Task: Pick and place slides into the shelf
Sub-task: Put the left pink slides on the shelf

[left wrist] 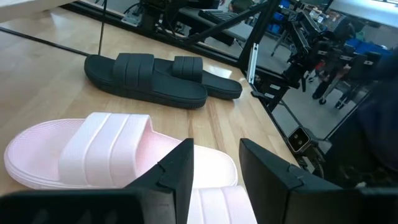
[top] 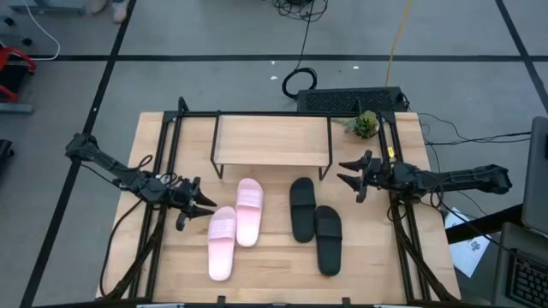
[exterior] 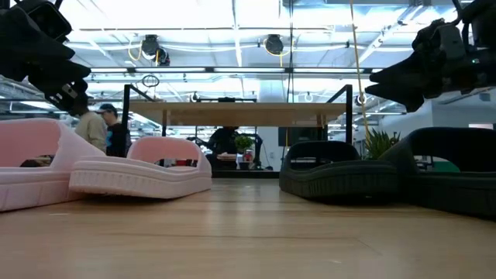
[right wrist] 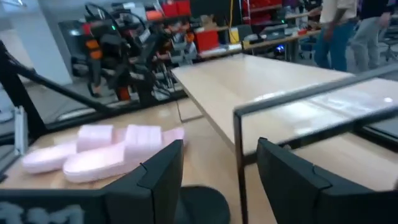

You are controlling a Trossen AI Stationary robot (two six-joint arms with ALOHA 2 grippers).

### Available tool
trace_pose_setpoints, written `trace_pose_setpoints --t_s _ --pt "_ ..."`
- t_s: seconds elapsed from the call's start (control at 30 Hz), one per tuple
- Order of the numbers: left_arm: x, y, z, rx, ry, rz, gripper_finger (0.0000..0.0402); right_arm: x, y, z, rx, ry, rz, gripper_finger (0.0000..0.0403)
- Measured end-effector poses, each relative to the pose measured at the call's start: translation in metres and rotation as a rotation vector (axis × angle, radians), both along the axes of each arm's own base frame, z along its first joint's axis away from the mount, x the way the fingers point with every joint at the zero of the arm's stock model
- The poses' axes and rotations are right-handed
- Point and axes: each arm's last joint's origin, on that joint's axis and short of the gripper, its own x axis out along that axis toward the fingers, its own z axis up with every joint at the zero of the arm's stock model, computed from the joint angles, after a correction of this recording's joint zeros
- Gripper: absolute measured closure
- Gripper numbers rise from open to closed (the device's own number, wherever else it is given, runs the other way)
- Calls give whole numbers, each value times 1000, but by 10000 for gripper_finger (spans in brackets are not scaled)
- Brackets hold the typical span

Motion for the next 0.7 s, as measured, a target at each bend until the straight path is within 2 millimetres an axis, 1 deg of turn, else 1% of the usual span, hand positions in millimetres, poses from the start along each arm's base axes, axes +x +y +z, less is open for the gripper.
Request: trace_pose_setpoints --t_s 0.07,0.2,0.27,0.37,0.6,0.7 --pt "0 0 0 7 -1 -1 273 0 0 3 19 -35 4 209" --pt "1 2 2 62 -33 76 273 -1 0 14 248 -213 15 209" --pt "2 3 7 -6 -75 131 273 -2 0 19 325 -290 15 209" --pt "3 5 14 -63 -138 207 273 -4 -2 26 365 -386 -28 209" --pt "2 5 31 -177 -286 208 273 -8 -5 37 400 -526 -114 209" --pt "1 6 38 -242 -349 206 273 -12 -5 44 404 -612 -91 209"
